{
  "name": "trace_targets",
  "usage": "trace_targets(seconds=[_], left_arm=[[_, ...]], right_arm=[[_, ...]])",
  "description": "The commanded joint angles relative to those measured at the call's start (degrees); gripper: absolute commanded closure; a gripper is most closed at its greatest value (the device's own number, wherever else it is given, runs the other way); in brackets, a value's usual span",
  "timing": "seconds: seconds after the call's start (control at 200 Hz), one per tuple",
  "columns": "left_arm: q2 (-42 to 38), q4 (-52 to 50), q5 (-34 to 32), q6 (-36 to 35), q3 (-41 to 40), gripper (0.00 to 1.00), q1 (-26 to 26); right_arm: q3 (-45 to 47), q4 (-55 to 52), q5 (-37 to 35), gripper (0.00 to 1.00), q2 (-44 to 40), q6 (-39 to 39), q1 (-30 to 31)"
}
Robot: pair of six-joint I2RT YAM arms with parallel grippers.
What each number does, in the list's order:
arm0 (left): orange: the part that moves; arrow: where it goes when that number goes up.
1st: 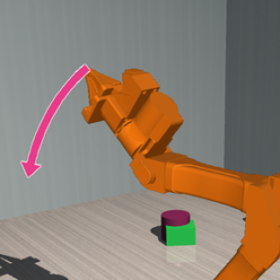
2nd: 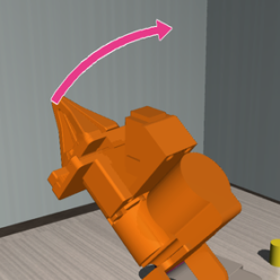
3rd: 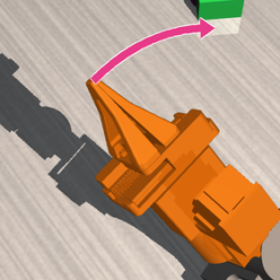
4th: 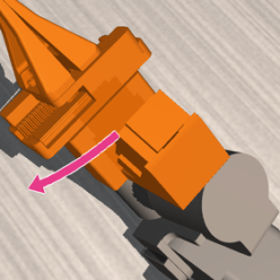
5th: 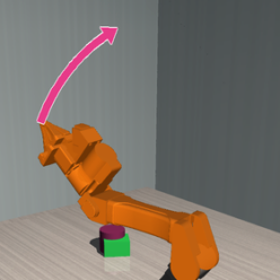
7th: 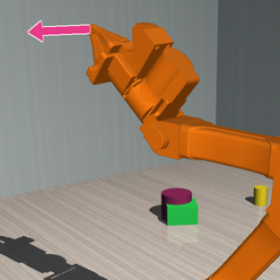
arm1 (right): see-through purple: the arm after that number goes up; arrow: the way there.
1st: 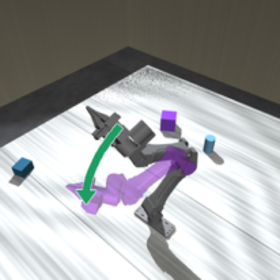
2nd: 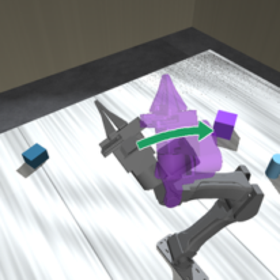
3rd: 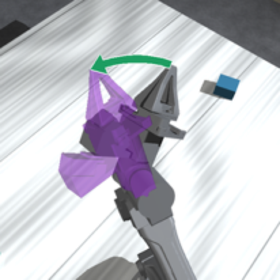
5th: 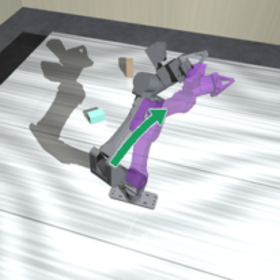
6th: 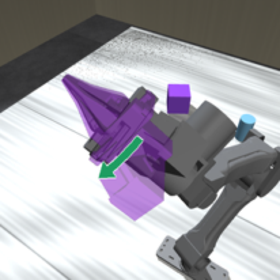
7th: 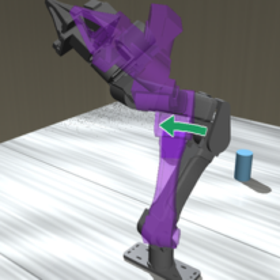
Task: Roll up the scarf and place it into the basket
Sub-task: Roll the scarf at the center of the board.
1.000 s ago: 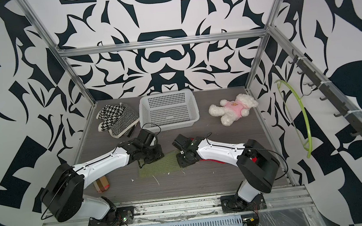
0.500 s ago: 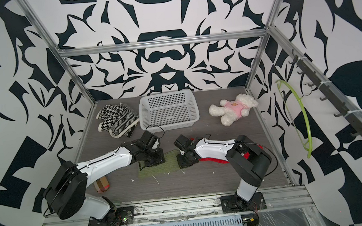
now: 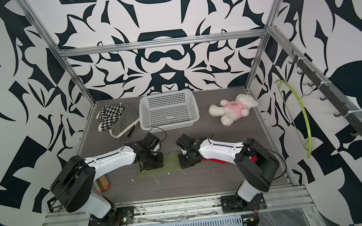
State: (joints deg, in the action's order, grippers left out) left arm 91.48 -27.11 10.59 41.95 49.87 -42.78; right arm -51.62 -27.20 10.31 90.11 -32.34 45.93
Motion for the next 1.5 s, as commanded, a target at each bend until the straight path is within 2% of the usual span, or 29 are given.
trace_targets(seconds=[0.0,0.275,0.75,1.08,1.125,1.264,1.359,1.399,1.494], left_arm=[[1.42,0.48,0.58,-0.59,0.88,0.93,-0.22],[2.10,1.82,1.29,-0.38,0.58,0.93,-0.24],[1.21,5.08,1.76,1.73,-3.61,0.93,-0.02],[-1.76,5.66,3.46,1.81,-5.78,0.92,2.15],[-2.79,5.52,3.80,1.89,-6.13,0.88,2.56],[-6.16,4.80,4.33,1.97,-7.33,0.60,3.36],[-8.10,5.83,5.32,2.12,-8.23,0.45,3.58],[-8.79,6.51,5.93,2.30,-8.55,0.41,3.59],[-9.32,7.19,6.87,2.34,-8.65,0.39,3.59]], right_arm=[[-3.09,-2.88,-0.34,1.00,-2.41,1.21,-0.18],[-5.93,-3.61,1.22,1.00,-3.49,0.94,1.02],[-12.12,1.61,5.77,1.00,4.07,-1.01,7.60],[-12.98,6.16,7.70,1.00,10.31,-0.62,8.30],[-13.23,6.44,7.73,1.00,11.13,-0.46,8.38],[-14.12,6.39,6.96,1.00,13.00,0.23,8.15],[-14.35,6.39,6.92,1.00,13.55,0.52,8.11],[-14.39,6.31,6.92,1.00,13.69,0.67,8.07],[-14.48,6.17,6.83,1.00,13.74,0.87,8.01]])
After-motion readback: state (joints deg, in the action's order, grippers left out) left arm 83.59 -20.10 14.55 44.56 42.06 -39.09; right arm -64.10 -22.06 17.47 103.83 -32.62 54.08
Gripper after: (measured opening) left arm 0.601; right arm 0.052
